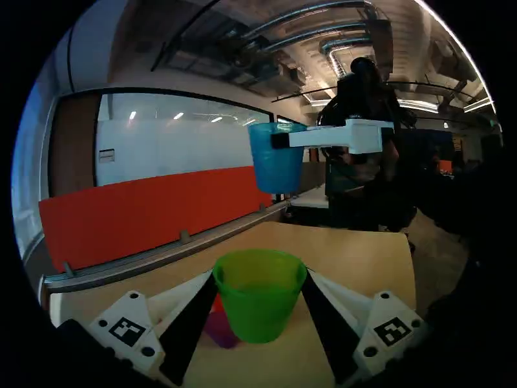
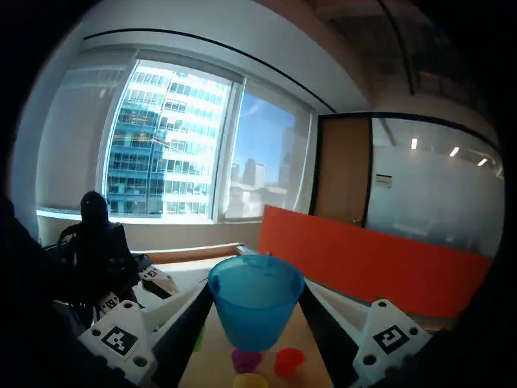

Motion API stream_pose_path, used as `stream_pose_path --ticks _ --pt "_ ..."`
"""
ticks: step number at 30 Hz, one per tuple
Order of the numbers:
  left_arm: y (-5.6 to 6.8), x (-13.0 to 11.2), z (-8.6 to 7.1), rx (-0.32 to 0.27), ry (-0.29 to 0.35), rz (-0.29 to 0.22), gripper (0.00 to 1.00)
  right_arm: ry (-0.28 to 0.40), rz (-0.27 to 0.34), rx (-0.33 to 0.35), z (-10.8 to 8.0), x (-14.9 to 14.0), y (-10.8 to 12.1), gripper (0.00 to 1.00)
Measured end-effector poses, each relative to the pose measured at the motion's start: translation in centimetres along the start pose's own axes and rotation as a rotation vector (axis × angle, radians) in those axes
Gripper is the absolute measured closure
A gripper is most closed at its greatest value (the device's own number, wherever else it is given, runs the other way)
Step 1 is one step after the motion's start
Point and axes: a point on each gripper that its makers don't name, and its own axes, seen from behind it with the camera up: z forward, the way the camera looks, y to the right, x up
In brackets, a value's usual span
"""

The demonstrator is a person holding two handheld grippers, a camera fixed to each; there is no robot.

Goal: Pour water

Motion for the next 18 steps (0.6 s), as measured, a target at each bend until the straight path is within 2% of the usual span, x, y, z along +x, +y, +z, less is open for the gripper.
stream_pose_path --ticks 9,18 --pt "-2.6 -2.8 -0.4 0.053 -0.076 0.000 0.13 -0.031 -0.001 -0.030 -1.5 -3.9 1.8 0.09" --pt "-5.2 -5.8 -0.5 0.097 -0.157 -0.003 0.13 -0.068 0.025 -0.056 -2.1 -8.2 4.1 0.09"
